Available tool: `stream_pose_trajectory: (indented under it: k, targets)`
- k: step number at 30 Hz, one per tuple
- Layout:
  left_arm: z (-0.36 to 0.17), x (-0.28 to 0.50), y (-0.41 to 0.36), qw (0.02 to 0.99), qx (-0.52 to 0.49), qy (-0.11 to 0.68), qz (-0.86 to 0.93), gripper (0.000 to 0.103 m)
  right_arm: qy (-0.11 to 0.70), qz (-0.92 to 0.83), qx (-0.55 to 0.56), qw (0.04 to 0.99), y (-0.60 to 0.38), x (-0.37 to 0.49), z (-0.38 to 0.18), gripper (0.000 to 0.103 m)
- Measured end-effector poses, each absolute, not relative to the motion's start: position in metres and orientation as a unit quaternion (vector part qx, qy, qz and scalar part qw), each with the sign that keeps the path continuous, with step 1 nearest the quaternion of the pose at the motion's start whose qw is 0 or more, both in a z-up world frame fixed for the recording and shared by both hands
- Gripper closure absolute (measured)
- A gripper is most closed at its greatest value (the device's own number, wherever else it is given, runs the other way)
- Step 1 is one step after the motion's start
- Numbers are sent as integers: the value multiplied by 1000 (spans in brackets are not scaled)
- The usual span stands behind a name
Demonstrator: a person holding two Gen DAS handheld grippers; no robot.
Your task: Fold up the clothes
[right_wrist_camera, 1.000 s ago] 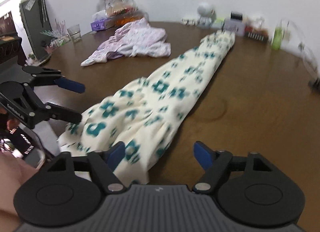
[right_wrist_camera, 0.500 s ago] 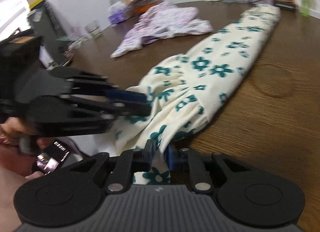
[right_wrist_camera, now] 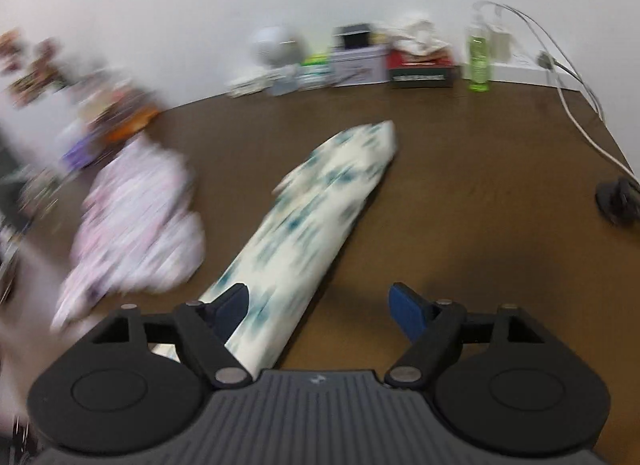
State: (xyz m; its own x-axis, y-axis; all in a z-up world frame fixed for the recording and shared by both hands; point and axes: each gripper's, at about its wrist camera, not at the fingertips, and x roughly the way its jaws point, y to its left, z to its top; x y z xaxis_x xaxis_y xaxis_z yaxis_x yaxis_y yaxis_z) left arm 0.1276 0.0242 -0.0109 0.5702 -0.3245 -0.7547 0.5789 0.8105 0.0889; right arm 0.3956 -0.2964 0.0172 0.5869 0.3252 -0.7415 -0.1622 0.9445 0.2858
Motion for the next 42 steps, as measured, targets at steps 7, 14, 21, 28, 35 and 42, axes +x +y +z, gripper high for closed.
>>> stream_pose_trajectory:
  k: [7,14,21,28,35,42]
  targets:
    - [-8,132,17,863,182,398,-251,87,462,90,144,870,-275,502,-26,41]
    - [-4,148,9,831,263,413,-264,88,461,104,173,864,-288,490,-24,95]
    - [-15,197,18,805,407,388,-191,88,432,44,187,881,-362,387,-15,95]
    - [-23,222,-2,807,434,334,-219,93,388,-3,254,886,-440,223,-25,95]
    - [-26,217,-34,808,454,300,-228,80,353,-42,305,883,-481,158,-30,86]
    - [24,207,-31,844,350,318,-255,49,323,-33,327,888,-490,135,-31,44]
